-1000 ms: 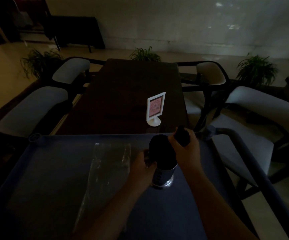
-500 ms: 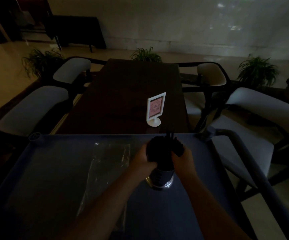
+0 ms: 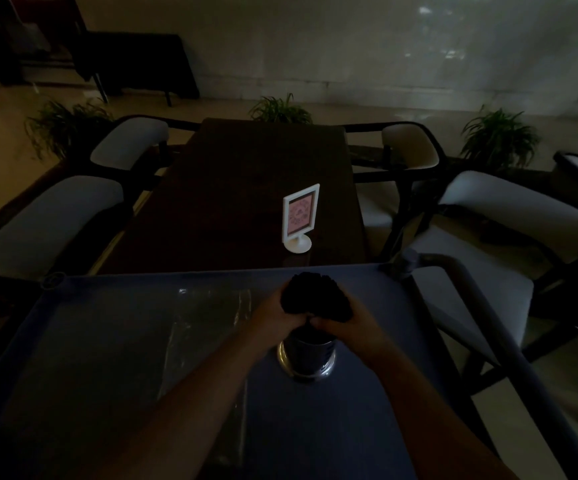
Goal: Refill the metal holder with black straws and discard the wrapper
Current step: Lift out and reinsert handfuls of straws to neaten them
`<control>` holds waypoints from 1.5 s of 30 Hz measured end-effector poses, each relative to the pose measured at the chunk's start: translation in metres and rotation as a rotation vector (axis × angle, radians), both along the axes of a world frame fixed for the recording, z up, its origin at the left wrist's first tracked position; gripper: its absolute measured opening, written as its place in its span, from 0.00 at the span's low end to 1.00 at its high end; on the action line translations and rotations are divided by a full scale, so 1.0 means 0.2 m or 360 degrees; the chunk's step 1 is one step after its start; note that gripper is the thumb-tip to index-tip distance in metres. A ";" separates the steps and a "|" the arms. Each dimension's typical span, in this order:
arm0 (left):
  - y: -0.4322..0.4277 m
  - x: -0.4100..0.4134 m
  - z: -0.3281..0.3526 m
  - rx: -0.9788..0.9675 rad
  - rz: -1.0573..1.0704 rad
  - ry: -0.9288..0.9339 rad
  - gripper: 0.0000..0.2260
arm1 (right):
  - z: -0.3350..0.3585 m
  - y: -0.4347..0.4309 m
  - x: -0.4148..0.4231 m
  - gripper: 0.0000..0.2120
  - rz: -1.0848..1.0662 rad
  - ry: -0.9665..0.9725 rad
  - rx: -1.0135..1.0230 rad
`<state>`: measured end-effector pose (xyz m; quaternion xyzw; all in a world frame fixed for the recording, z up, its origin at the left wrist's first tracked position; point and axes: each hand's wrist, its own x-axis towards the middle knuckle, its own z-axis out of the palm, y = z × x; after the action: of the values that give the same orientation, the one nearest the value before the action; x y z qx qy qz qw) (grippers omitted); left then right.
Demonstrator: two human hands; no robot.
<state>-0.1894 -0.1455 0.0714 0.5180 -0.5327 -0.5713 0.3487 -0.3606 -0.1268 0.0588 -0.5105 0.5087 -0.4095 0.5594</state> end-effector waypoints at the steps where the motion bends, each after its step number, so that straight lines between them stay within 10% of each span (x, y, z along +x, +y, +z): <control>1: 0.00 0.01 -0.01 -0.0002 -0.0045 -0.0004 0.25 | 0.00 0.00 0.00 0.26 -0.0034 0.0052 -0.0035; 45: 0.04 -0.07 0.20 -0.0213 0.0182 0.0134 0.10 | -0.02 0.03 -0.01 0.21 -0.0168 0.0116 -0.0287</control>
<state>-0.2043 -0.1370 0.1106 0.4984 -0.5241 -0.5349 0.4366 -0.3621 -0.1203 0.0550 -0.5457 0.5160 -0.4638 0.4700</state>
